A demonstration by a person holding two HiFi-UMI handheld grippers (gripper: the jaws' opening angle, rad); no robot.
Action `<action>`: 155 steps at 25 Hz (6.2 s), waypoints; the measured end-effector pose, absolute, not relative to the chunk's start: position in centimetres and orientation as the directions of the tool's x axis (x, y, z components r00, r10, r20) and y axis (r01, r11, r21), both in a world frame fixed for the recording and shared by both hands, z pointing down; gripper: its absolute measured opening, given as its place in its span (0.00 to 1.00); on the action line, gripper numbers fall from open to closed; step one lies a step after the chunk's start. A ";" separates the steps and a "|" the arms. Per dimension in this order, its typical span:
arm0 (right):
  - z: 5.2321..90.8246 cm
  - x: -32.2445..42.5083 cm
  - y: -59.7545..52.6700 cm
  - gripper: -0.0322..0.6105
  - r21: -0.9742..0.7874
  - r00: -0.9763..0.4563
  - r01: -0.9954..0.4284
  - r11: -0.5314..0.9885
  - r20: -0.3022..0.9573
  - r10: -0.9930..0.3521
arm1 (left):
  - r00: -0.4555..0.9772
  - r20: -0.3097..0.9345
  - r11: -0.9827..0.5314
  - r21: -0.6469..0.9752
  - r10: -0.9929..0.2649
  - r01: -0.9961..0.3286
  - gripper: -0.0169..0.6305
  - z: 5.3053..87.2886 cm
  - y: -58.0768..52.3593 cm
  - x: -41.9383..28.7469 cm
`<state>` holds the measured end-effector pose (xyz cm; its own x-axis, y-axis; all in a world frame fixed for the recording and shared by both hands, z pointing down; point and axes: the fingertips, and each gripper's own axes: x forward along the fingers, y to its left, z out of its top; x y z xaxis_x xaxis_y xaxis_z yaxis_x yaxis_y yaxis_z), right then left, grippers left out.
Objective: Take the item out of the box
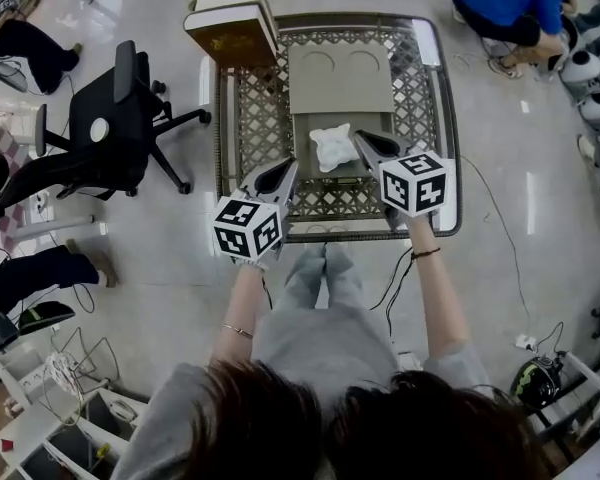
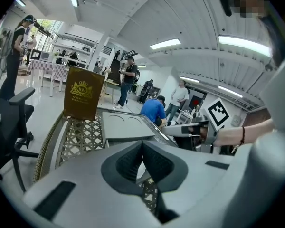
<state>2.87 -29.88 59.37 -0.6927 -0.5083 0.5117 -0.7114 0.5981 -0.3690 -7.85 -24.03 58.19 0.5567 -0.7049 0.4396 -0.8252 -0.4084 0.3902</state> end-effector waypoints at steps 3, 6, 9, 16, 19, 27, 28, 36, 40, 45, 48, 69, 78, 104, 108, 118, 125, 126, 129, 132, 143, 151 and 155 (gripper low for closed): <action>60.7 2.8 -30.0 0.08 -0.386 -0.690 -0.714 0.584 0.532 -0.491 | 0.560 0.447 -0.400 0.405 -0.698 -0.822 0.05 59.0 -24.3 -7.7; 62.0 2.6 -30.3 0.08 -0.395 -0.685 -0.716 0.575 0.557 -0.470 | 0.568 0.449 -0.392 0.428 -0.690 -0.814 0.05 59.8 -24.8 -7.6; 63.3 2.3 -30.4 0.09 -0.411 -0.685 -0.714 0.567 0.577 -0.445 | 0.576 0.457 -0.387 0.445 -0.677 -0.808 0.05 60.8 -25.0 -7.5; 65.8 2.1 -30.8 0.21 -0.461 -0.683 -0.719 0.521 0.605 -0.408 | 0.585 0.457 -0.349 0.501 -0.670 -0.792 0.05 62.5 -25.0 -7.2; 66.9 2.2 -31.0 0.28 -0.463 -0.668 -0.732 0.500 0.631 -0.393 | 0.583 0.457 -0.337 0.513 -0.672 -0.789 0.05 63.0 -25.1 -7.2; 69.4 1.7 -31.3 0.32 -0.475 -0.635 -0.753 0.456 0.706 -0.313 | 0.599 0.474 -0.339 0.525 -0.646 -0.781 0.05 64.0 -25.4 -6.9; 69.6 1.6 -31.3 0.32 -0.479 -0.635 -0.752 0.453 0.711 -0.303 | 0.600 0.474 -0.336 0.528 -0.645 -0.779 0.05 64.0 -25.4 -6.8; 71.4 1.0 -31.1 0.32 -0.476 -0.609 -0.761 0.441 0.759 -0.231 | 0.596 0.481 -0.324 0.535 -0.643 -0.781 0.05 64.5 -25.6 -6.9; 72.1 1.0 -31.0 0.22 -0.440 -0.575 -0.773 0.457 0.791 -0.210 | 0.592 0.483 -0.316 0.536 -0.645 -0.783 0.05 64.6 -25.6 -7.0; 72.2 0.8 -31.0 0.19 -0.440 -0.573 -0.766 0.469 0.798 -0.186 | 0.587 0.485 -0.309 0.537 -0.649 -0.785 0.05 64.6 -25.6 -7.0; 72.2 0.8 -31.0 0.17 -0.446 -0.575 -0.766 0.463 0.797 -0.184 | 0.587 0.485 -0.309 0.536 -0.648 -0.785 0.05 64.6 -25.5 -7.0; 64.9 1.6 -30.4 0.15 -0.465 -0.640 -0.742 0.482 0.705 -0.306 | 0.596 0.447 -0.353 0.515 -0.667 -0.781 0.05 59.9 -24.4 -7.1; 59.1 1.5 -29.2 0.15 -0.498 -0.715 -0.689 0.527 0.587 -0.380 | 0.591 0.379 -0.401 0.471 -0.712 -0.786 0.05 55.4 -23.9 -7.4; 40.5 5.1 -26.5 0.15 -0.364 -0.745 -0.656 0.661 0.175 -0.644 | 0.624 0.153 -0.579 0.254 -0.767 -0.774 0.05 40.9 -23.5 -7.6; 38.1 5.7 -26.4 0.15 -0.317 -0.738 -0.662 0.679 0.114 -0.665 | 0.628 0.111 -0.599 0.211 -0.770 -0.772 0.05 38.6 -23.7 -8.1; 33.2 7.4 -26.7 0.15 -0.214 -0.710 -0.685 0.697 -0.021 -0.704 | 0.600 0.033 -0.593 0.121 -0.799 -0.796 0.05 34.9 -23.8 -9.6; 31.6 8.2 -26.7 0.15 -0.167 -0.696 -0.700 0.694 -0.058 -0.716 | 0.594 0.006 -0.591 0.094 -0.804 -0.801 0.05 33.5 -23.7 -9.9; 31.3 8.3 -26.7 0.15 -0.161 -0.694 -0.702 0.694 -0.065 -0.717 | 0.592 -0.001 -0.590 0.090 -0.806 -0.802 0.05 33.4 -23.7 -9.9; 31.0 8.8 -26.7 0.15 -0.149 -0.682 -0.714 0.684 -0.070 -0.728 | 0.592 -0.015 -0.591 0.076 -0.806 -0.803 0.05 32.9 -23.7 -9.8; 31.0 9.5 -26.8 0.15 -0.140 -0.666 -0.733 0.666 -0.056 -0.744 | 0.590 -0.017 -0.590 0.065 -0.807 -0.805 0.05 32.6 -23.8 -9.9; 31.5 9.7 -26.1 0.15 -0.104 -0.656 -0.747 0.656 -0.043 -0.754 | 0.601 -0.003 -0.600 0.059 -0.799 -0.798 0.05 33.0 -23.6 -9.4; 31.4 10.0 -26.1 0.15 -0.099 -0.657 -0.747 0.657 -0.041 -0.753 | 0.601 0.001 -0.600 0.061 -0.799 -0.798 0.05 32.8 -23.6 -9.1; 31.3 10.1 -26.1 0.15 -0.098 -0.655 -0.748 0.656 -0.042 -0.754 | 0.603 0.002 -0.602 0.062 -0.797 -0.796 0.05 32.7 -23.7 -9.0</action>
<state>10.06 -26.12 31.26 -0.6555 -0.7540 -0.0417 -0.7484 0.6560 -0.0978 -9.00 -23.68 32.69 0.6035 -0.7974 0.0022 -0.7959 -0.6022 0.0623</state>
